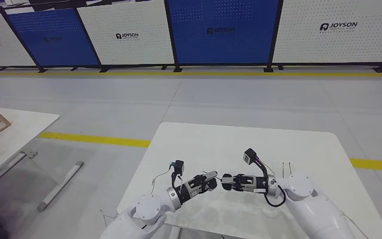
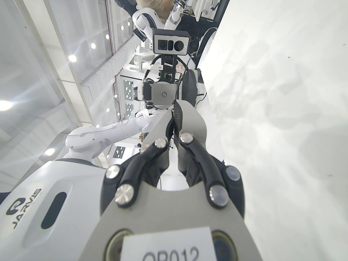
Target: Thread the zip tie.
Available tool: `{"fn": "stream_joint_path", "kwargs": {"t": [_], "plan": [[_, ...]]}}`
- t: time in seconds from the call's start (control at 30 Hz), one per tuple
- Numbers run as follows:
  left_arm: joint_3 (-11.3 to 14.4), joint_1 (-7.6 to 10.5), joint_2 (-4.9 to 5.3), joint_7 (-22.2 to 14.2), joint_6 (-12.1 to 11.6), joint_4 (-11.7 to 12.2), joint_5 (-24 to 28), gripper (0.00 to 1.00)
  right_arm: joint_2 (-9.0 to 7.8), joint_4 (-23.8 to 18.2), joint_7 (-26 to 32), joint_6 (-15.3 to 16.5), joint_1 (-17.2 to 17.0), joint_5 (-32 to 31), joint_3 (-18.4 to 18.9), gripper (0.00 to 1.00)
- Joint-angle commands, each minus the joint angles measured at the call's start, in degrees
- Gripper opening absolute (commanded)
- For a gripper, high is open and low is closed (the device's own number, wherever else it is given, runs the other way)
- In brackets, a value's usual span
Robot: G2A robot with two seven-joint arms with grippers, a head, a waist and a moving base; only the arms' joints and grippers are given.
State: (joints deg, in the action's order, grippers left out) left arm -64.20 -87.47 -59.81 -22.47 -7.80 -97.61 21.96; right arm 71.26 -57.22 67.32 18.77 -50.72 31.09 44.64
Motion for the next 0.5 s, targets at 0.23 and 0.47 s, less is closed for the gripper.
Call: {"fn": "stream_joint_path", "kwargs": {"t": [0.23, 0.47], "plan": [[-0.3, 0.18, -0.11, -0.3, 0.1, 0.4, 0.6, 0.17, 0.0, 0.0, 0.0, 0.0, 0.0, 0.0, 0.0, 0.0], [-0.5, 0.36, -0.23, 0.0, 0.2, 0.6, 0.9, 0.16, 0.0, 0.0, 0.0, 0.0, 0.0, 0.0, 0.0, 0.0]]}}
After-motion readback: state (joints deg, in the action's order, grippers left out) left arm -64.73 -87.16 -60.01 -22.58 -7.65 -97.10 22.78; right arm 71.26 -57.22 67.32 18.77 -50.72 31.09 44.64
